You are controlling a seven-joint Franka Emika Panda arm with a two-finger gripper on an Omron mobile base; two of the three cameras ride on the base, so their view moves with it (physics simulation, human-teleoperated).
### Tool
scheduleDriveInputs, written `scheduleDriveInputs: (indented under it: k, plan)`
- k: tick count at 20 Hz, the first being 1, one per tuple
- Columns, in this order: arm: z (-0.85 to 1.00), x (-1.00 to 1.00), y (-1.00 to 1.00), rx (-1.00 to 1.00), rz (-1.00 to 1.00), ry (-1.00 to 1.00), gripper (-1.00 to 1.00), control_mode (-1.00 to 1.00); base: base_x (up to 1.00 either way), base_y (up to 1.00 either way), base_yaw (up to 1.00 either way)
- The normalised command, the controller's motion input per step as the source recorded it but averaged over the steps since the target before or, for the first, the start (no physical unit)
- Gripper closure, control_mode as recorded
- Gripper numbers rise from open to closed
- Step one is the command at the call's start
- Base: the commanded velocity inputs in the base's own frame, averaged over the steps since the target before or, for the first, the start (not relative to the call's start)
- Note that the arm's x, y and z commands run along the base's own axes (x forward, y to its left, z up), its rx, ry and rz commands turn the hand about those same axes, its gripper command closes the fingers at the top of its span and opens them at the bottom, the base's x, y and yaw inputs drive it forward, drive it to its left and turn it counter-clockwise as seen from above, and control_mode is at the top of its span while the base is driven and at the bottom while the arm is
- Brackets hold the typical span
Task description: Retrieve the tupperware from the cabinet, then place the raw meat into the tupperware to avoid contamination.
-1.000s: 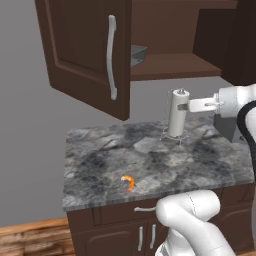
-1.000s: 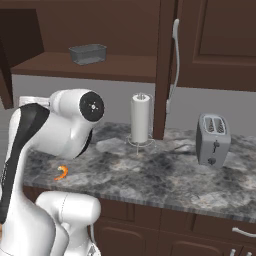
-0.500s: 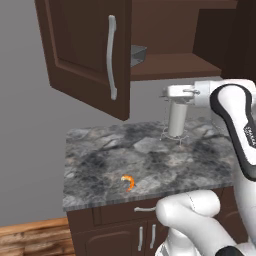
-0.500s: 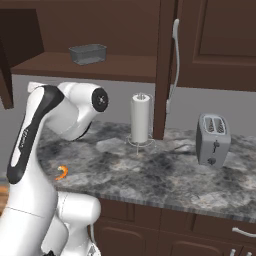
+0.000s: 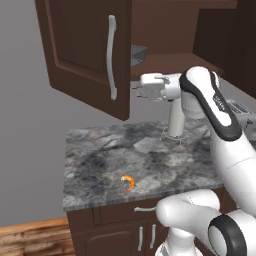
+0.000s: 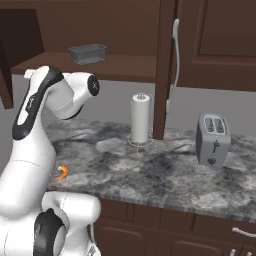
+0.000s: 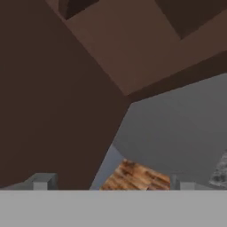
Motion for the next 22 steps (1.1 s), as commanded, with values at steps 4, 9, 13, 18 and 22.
scheduleDriveInputs:
  k: [4, 9, 13, 18, 22]
  plan:
    - [-0.11, 0.45, 0.68, 0.03, 0.14, 0.16, -1.0, -1.0, 0.0, 0.0, 0.0]
    - [-0.14, 0.41, 0.73, 0.03, 0.14, 0.15, -1.0, -1.0, 0.0, 0.0, 0.0]
    - [-0.23, 0.32, 0.84, 0.06, 0.14, 0.15, -1.0, -1.0, 0.0, 0.0, 0.0]
    - [-0.27, 0.14, 0.93, 0.03, 0.13, 0.06, -1.0, -1.0, 0.0, 0.0, 0.0]
    - [-0.31, 0.02, 1.0, 0.0, 0.1, 0.0, -1.0, -1.0, 0.0, 0.0, 0.0]
